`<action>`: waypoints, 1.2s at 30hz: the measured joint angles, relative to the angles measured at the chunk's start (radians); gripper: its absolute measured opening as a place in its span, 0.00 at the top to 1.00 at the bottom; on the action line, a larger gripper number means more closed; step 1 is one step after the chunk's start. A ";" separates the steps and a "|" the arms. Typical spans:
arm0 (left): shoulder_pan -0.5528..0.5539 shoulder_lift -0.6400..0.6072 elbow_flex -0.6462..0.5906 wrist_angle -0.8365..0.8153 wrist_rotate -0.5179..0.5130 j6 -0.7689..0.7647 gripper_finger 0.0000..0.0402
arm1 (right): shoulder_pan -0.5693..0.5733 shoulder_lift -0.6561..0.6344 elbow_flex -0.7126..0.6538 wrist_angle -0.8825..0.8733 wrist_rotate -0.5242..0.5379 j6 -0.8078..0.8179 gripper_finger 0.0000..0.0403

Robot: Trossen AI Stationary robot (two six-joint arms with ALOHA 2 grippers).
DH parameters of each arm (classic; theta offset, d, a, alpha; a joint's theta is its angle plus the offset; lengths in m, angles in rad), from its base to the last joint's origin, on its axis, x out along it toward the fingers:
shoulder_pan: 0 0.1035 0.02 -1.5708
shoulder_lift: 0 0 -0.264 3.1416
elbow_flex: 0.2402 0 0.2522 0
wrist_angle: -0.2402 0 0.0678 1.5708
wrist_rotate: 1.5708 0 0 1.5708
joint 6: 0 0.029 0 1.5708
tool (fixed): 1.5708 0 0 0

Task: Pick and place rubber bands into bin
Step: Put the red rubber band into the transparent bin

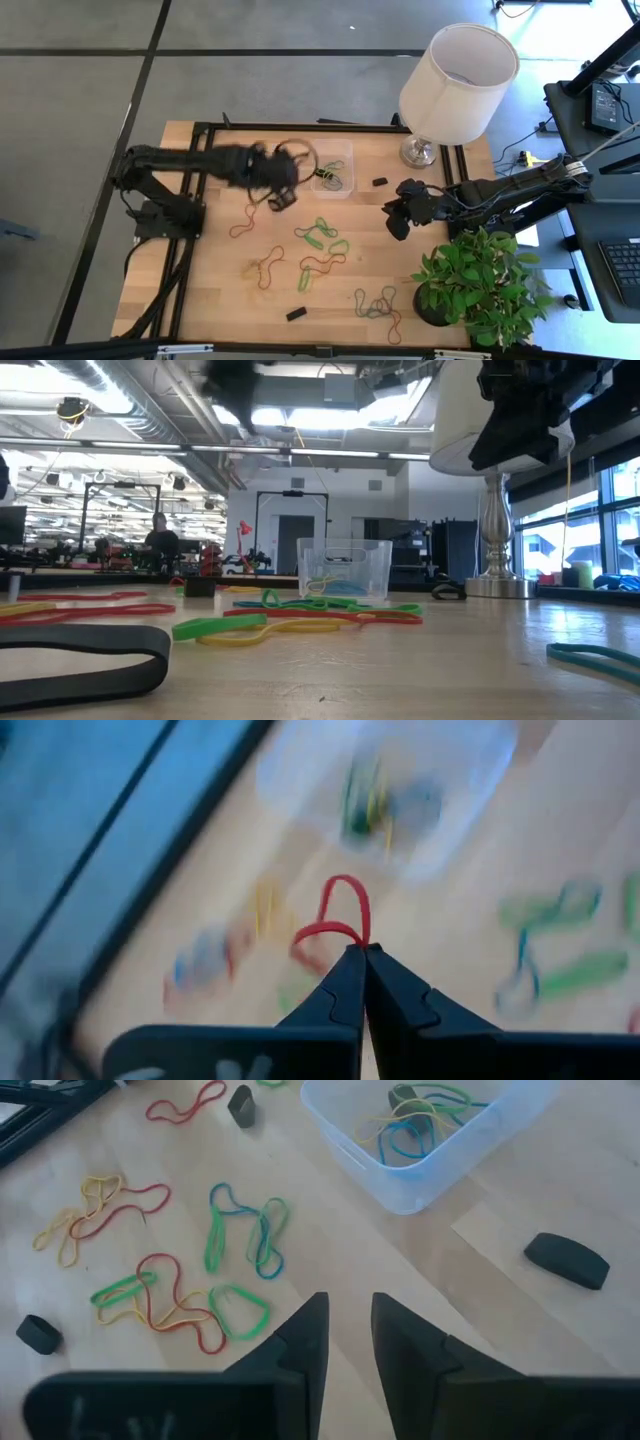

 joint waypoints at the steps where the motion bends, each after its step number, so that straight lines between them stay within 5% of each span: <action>1: 0.041 0.005 0.005 0.065 0.028 0.088 1.00 | 0.000 0.000 0.000 0.000 0.000 0.000 0.79; 8: 0.255 0.121 0.046 0.372 0.276 0.497 0.99 | 0.000 0.001 0.000 0.005 0.001 0.066 0.79; 16: 0.343 0.381 0.165 0.373 0.434 0.695 0.99 | 0.000 0.001 0.000 0.005 0.049 0.198 0.79; 29: 0.347 0.625 0.225 0.384 0.462 0.842 0.99 | 0.000 0.000 0.000 0.011 0.084 0.242 0.79; 36: 0.351 0.644 0.224 0.405 0.500 0.849 0.86 | 0.000 0.000 0.000 0.010 0.133 0.286 0.79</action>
